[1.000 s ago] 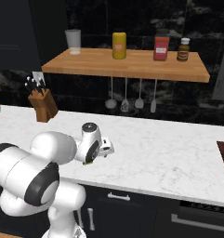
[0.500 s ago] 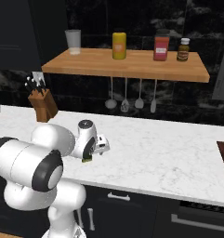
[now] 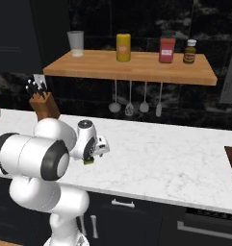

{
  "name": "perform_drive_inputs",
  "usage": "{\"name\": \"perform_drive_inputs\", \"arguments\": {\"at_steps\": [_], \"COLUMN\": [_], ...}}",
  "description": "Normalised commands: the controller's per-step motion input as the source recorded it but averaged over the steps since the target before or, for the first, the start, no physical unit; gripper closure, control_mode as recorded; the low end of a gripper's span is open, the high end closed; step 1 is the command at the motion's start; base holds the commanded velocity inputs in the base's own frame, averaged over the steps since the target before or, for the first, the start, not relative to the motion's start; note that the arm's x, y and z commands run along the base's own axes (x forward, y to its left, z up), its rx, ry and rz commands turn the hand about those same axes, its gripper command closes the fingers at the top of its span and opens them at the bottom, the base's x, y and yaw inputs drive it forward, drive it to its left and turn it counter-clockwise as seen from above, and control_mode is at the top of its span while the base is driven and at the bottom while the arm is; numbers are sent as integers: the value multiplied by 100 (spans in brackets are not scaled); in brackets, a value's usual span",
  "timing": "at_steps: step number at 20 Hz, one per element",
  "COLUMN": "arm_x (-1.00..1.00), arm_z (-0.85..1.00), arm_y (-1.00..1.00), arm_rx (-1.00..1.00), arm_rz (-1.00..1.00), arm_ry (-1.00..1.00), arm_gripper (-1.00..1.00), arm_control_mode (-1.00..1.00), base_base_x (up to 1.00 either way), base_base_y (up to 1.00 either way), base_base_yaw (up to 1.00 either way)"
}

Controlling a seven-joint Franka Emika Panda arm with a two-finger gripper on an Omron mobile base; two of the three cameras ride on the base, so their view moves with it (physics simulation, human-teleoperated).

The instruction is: Pick up the sponge from the counter and clean the cutting board by briefly scrubbing or pressing down on the cutting board. Once finished, release the sponge.

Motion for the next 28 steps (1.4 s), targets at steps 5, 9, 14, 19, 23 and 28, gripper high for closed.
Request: {"name": "perform_drive_inputs", "arguments": {"at_steps": [5,9,14,19,23,28], "arm_x": [-23,-24,-16,-20,-37,-10], "arm_z": [-38,-39,-23,-10,-18,-27], "arm_y": [42,42,32,28,29,24], "arm_rx": [0,0,0,0,0,0], "arm_rz": [0,0,0,0,0,0], "arm_ry": [5,2,0,0,2,0], "arm_gripper": [-100,-100,-100,-100,-100,-100], "arm_control_mode": [-100,-100,-100,-100,-100,-100], "base_base_x": [0,0,0,0,0,0], "base_base_y": [0,0,0,0,0,0], "base_base_yaw": [0,0,0,0,0,0]}}
